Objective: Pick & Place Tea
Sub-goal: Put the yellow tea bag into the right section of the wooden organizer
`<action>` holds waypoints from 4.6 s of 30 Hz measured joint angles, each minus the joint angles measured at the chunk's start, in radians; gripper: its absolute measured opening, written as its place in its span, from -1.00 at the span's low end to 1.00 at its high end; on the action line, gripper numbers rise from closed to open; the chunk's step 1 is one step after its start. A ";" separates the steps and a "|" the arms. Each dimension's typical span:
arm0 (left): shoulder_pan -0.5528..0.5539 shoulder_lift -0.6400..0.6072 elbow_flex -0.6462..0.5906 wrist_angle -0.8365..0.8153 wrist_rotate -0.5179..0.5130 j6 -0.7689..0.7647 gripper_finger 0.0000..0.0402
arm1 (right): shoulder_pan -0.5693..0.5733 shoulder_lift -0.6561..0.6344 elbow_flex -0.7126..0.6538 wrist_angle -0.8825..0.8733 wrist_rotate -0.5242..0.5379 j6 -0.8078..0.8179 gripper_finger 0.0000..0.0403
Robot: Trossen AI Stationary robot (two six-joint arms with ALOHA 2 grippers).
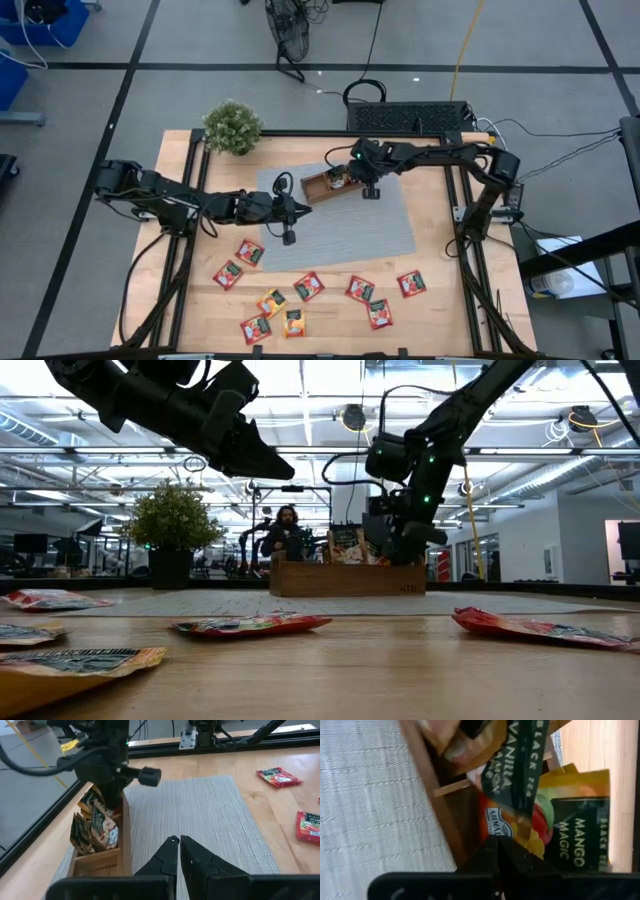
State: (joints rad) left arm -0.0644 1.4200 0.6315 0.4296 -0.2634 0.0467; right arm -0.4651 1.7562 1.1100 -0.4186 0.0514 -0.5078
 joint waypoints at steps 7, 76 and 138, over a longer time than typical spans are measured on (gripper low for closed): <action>0.015 0.000 0.000 -0.002 0.000 -0.003 -0.87 | 0.004 0.051 0.001 0.002 0.011 0.021 -1.00; 0.024 0.000 -0.001 -0.037 0.001 -0.074 -0.87 | 0.120 -0.151 -0.005 -0.062 0.056 0.316 -1.00; -0.621 0.557 0.730 -1.337 0.266 -1.320 0.27 | 0.481 -0.699 -0.892 1.419 0.050 0.485 -1.00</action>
State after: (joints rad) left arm -0.6849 1.9774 1.3617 -0.9070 0.0028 -1.2735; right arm 0.0162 1.0573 0.2180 1.0006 0.1017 -0.0227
